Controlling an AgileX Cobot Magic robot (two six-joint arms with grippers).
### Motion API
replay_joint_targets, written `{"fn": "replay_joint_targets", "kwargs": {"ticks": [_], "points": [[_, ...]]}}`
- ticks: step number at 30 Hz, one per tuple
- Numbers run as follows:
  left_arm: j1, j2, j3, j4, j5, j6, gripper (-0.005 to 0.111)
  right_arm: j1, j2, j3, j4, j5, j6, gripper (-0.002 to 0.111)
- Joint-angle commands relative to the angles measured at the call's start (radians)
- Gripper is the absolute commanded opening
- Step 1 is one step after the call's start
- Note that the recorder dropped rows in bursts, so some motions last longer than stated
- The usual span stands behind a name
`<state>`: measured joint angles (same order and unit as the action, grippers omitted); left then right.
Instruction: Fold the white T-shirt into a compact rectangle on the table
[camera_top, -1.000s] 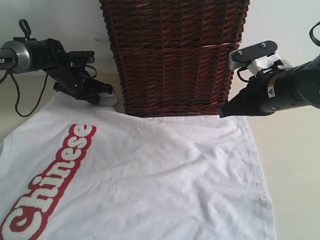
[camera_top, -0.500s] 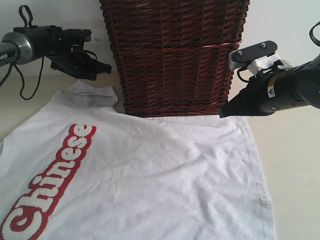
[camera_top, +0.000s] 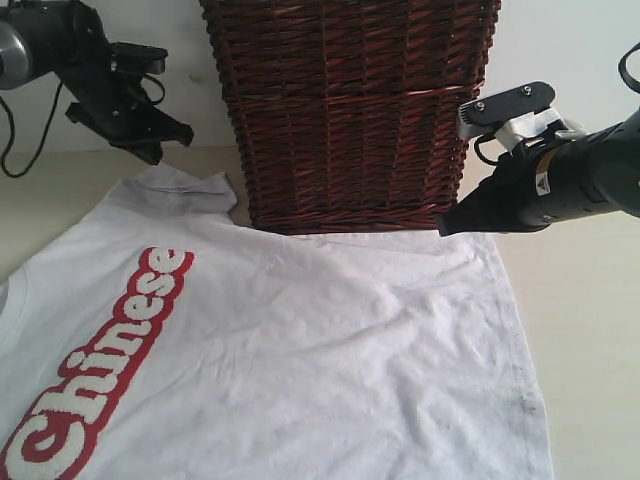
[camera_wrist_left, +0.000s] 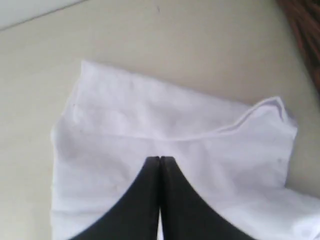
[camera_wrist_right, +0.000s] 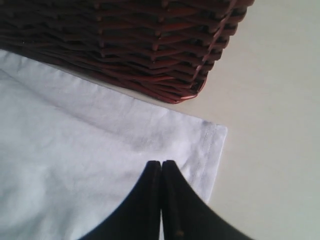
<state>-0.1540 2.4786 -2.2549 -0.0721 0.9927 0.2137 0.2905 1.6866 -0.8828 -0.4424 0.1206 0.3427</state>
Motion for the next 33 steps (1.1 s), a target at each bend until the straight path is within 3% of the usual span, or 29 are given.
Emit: {"fn": "replay_joint_targets", "kwargs": {"ticks": [1,8,14,17,24,33], "points": [[0.07,-0.011,-0.004,-0.013,0.177,0.009,0.0,0.001,-0.008,0.002,-0.007,0.002,-0.008,0.0],[0.145,-0.084,0.054,-0.143,0.228,0.012,0.0,0.001,-0.008,0.002,-0.007,0.005,-0.008,0.0],[0.132,-0.24,0.226,-0.055,0.228,0.02,0.0,0.001,-0.008,0.002,-0.007,0.009,-0.008,0.0],[0.134,-0.345,0.358,-0.039,0.228,0.016,0.0,0.001,-0.008,0.002,-0.007,0.015,-0.008,0.0],[0.134,-0.589,0.775,-0.03,0.052,0.016,0.0,0.001,-0.008,0.002,-0.007,0.013,-0.008,0.0],[0.134,-0.652,1.208,0.132,-0.189,-0.141,0.0,0.001,-0.008,0.004,-0.007,0.037,-0.008,0.0]]}}
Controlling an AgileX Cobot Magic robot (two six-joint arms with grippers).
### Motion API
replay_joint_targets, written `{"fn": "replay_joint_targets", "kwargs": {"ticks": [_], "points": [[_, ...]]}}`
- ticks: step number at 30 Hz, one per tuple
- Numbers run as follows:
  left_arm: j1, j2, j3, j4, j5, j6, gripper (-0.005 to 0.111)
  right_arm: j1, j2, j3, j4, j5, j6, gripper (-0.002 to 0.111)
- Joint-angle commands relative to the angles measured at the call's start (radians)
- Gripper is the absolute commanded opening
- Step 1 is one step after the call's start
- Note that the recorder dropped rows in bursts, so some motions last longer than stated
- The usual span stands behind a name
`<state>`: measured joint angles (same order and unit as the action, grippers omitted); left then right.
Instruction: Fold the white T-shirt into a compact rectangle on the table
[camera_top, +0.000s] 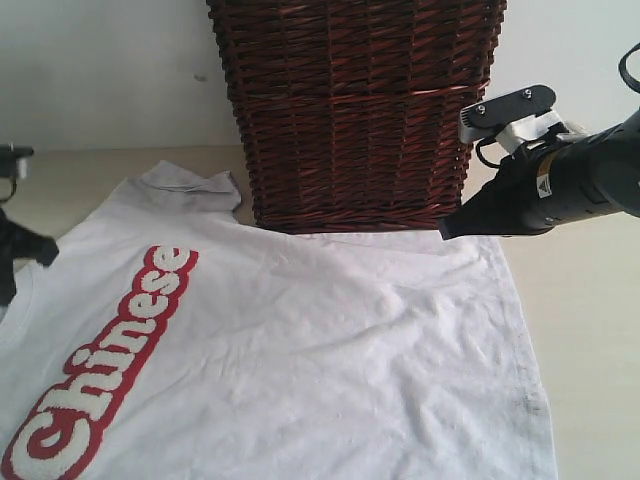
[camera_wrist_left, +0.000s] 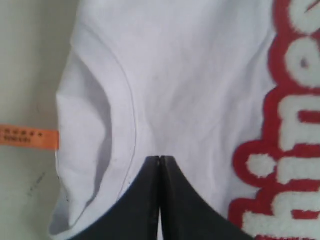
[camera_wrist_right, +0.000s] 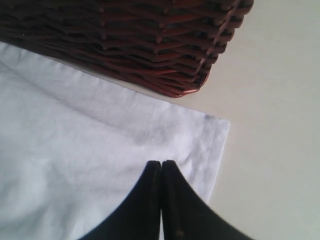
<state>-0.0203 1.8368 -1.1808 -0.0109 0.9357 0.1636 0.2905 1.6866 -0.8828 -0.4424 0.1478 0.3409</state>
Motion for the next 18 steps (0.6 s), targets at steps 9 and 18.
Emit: {"fn": "replay_joint_targets", "kwargs": {"ticks": [9,18], "points": [[0.053,0.091,0.254,0.351,-0.026,-0.414,0.0,0.001,-0.008,0.004,-0.005,0.015,-0.006,0.0],[0.078,0.123,0.325,0.232,0.09,-0.311,0.0,0.001,-0.008,0.006,-0.001,0.023,-0.003,0.0]]}}
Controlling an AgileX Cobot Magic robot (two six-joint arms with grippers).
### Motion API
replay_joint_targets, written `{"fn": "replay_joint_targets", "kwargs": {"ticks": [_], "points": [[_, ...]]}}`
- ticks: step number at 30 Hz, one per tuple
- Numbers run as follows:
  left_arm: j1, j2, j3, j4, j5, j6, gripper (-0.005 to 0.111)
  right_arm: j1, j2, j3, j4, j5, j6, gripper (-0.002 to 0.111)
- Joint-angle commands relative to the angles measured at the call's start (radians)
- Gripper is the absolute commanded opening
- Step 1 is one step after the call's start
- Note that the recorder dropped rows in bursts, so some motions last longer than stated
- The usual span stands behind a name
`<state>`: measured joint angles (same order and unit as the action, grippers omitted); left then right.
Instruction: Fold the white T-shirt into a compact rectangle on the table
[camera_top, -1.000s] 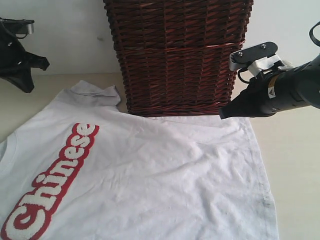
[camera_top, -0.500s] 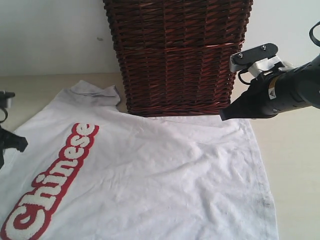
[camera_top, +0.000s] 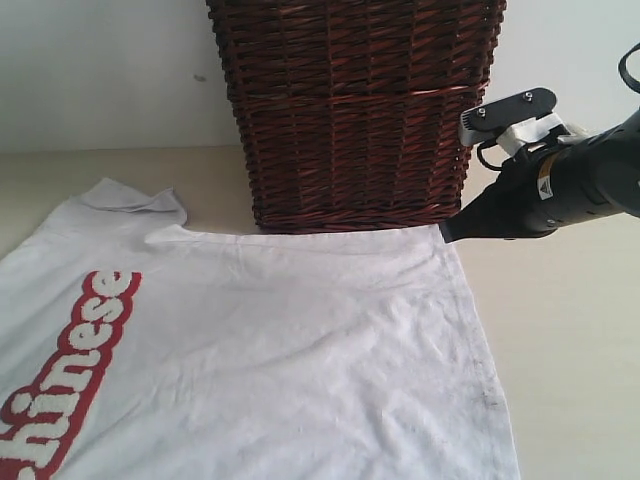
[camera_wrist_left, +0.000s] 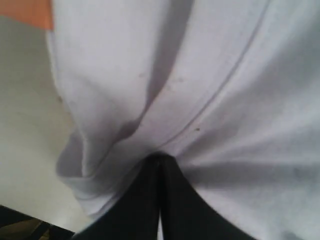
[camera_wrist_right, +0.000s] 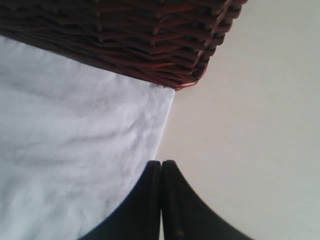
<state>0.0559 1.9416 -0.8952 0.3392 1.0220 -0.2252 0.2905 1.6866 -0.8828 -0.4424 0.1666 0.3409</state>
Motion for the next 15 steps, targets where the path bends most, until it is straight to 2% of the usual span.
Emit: {"fn": "replay_joint_targets", "kwargs": {"ticks": [1,12,15], "points": [[0.002,0.011,0.042,-0.118,0.005,0.08,0.0,0.001,-0.008,0.008,-0.001,0.004,-0.003,0.0],[0.002,-0.183,-0.074,-0.124,-0.114,0.098,0.0,0.001,-0.008,0.008,-0.001,0.002,0.001,0.0],[0.002,-0.233,-0.101,-0.243,-0.226,0.203,0.0,0.001,-0.008,0.008,-0.001,0.0,0.001,0.0]]}}
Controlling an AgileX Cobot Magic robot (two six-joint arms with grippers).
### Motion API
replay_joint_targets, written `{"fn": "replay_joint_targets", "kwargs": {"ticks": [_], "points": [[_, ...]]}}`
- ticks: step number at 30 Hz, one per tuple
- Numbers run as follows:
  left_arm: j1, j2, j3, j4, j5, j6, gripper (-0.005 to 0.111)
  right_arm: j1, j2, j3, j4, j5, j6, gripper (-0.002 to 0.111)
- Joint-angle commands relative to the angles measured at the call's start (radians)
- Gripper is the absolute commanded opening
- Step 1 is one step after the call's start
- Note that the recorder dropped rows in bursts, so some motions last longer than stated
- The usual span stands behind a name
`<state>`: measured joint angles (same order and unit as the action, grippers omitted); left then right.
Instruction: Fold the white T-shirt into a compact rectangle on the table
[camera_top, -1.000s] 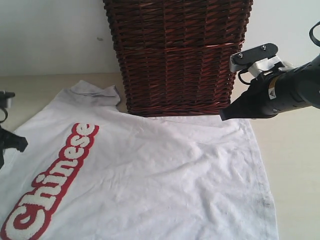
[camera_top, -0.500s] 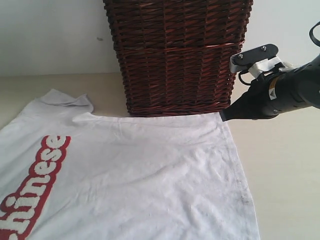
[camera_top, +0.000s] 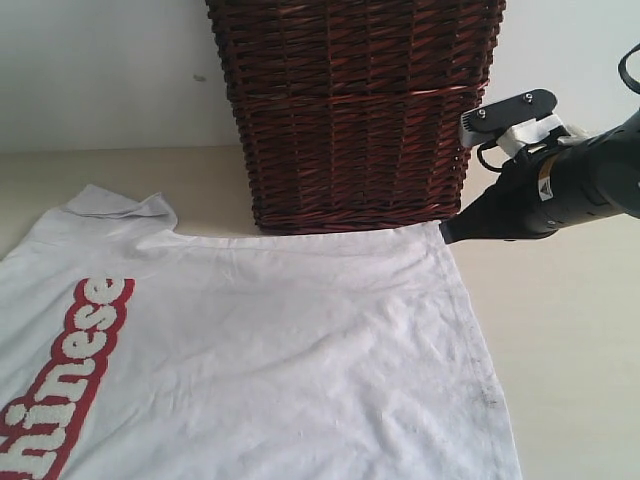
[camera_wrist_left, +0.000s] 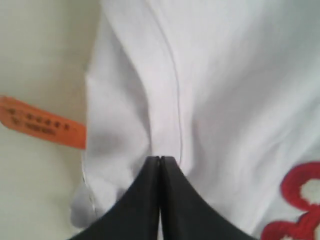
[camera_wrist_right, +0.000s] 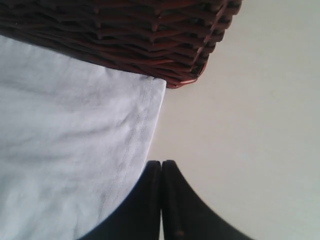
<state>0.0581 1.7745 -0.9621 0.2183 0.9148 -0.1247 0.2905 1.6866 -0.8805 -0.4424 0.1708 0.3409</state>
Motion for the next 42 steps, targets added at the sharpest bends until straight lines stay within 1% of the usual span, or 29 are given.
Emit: {"fn": "replay_joint_targets", "kwargs": {"ticks": [1,4,6,7,10,15,20,24,27,31,33,34,36,38,42], "points": [[0.0,-0.069,-0.042,-0.218,-0.155,0.185,0.0,0.001,-0.008,0.006,-0.001,-0.004,0.001,0.0],[0.0,-0.021,-0.087,-0.446,-0.22,0.326,0.0,0.001,-0.008,0.006,-0.001,-0.006,0.001,0.0],[0.0,0.046,-0.151,-0.534,-0.211,0.39,0.0,0.001,-0.008,0.006,-0.001,-0.006,0.001,0.0],[0.0,0.09,-0.198,-0.553,-0.198,0.403,0.0,0.001,-0.008,0.006,-0.001,-0.003,0.001,0.0],[0.0,0.218,-0.356,-0.571,-0.179,0.405,0.0,0.001,-0.008,0.006,-0.001,0.002,0.001,0.0],[0.0,0.388,-0.574,-0.571,-0.158,0.408,0.0,0.001,-0.008,0.006,-0.001,0.0,0.001,0.0],[0.0,0.556,-0.797,-0.561,-0.096,0.418,0.0,0.001,-0.008,0.006,-0.003,0.0,-0.001,0.0],[0.0,0.66,-0.939,-0.557,-0.026,0.418,0.0,0.001,-0.008,0.006,-0.005,0.0,-0.001,0.0],[0.0,0.736,-1.08,-0.518,0.002,0.406,0.0,0.001,-0.008,0.006,-0.005,-0.007,-0.001,0.0],[0.0,0.762,-1.162,-0.518,-0.004,0.391,0.0,0.001,-0.008,0.006,-0.005,-0.013,-0.001,0.0],[0.0,0.762,-1.172,-0.522,-0.028,0.386,0.0,0.001,-0.008,0.006,-0.005,-0.013,-0.001,0.0],[0.0,0.762,-1.178,-0.534,-0.045,0.38,0.0,0.001,-0.008,0.006,-0.005,-0.013,-0.001,0.0],[-0.002,0.762,-1.178,-0.602,-0.082,0.384,0.0,0.001,-0.008,0.006,-0.005,-0.01,-0.001,0.0],[-0.022,0.762,-1.178,-0.633,-0.11,0.411,0.0,0.001,-0.008,0.006,-0.005,-0.01,-0.001,0.0],[-0.064,0.762,-1.178,-0.592,-0.151,0.414,0.0,0.001,-0.008,0.006,-0.005,-0.01,-0.001,0.0]]}}
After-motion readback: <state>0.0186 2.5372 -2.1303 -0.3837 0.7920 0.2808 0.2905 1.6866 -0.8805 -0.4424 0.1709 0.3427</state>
